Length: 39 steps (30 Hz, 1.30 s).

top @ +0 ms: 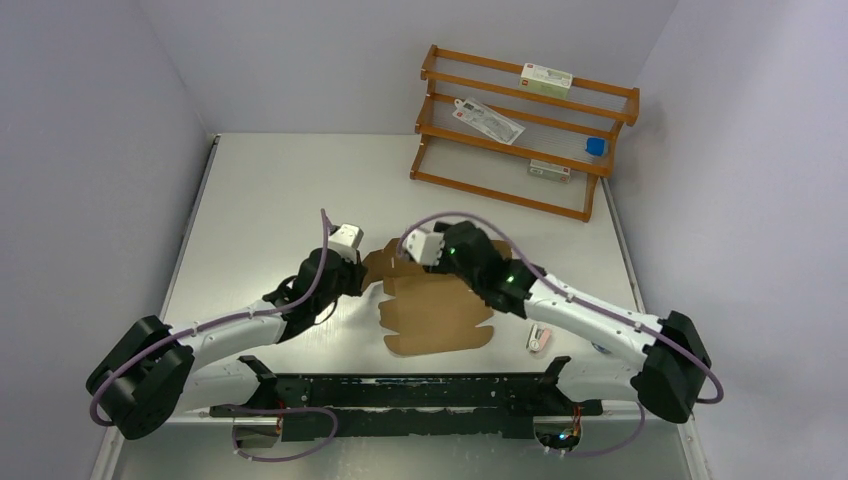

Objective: Fold the paper box

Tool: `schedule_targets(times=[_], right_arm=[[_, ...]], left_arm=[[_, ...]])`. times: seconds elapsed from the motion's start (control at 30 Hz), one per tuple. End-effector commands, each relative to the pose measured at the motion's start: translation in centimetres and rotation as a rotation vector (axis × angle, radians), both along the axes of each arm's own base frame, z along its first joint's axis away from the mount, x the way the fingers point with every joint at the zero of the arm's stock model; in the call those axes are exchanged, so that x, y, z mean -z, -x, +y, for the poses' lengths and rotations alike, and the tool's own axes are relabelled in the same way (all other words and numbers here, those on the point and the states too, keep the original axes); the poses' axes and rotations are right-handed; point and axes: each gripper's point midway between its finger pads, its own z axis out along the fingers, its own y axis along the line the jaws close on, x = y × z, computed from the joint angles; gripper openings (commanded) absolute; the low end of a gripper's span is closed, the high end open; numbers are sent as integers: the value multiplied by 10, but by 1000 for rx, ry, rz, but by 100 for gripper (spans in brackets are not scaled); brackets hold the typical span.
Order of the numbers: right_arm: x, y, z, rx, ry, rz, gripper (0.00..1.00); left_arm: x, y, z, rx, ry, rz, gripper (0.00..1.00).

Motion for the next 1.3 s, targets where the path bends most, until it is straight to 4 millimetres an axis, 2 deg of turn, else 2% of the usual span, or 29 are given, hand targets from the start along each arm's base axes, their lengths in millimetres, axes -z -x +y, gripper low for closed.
schedule_targets(times=[0.0,0.23,0.37,0.57,0.93,1.13,1.2,1.27], right_arm=[[-25,-13,7,-93,-92,42,58],[-5,-28,-6,-129,-33,167,63],[-6,-38,-4,-148,-30,191,63],[15,-46,-2,-158,38,263,61],[37,-53,-3,-160,95,289,52],[40,-56,-1,-167,101,284,45],[41,-55,-2,-166,104,288,42],[41,-54,-2,-161,103,298,33]], left_arm=[[-16,-6,-5,14,-8,-41,10],[-15,-6,-7,25,-12,-35,10],[-16,-6,-8,30,-7,-41,10],[-14,-6,-9,34,-11,-37,9],[-13,-6,-9,41,-20,-40,9],[-13,-6,-9,43,-24,-39,9],[-13,-6,-8,40,-26,-41,9],[-13,-8,-8,32,-27,-42,9]])
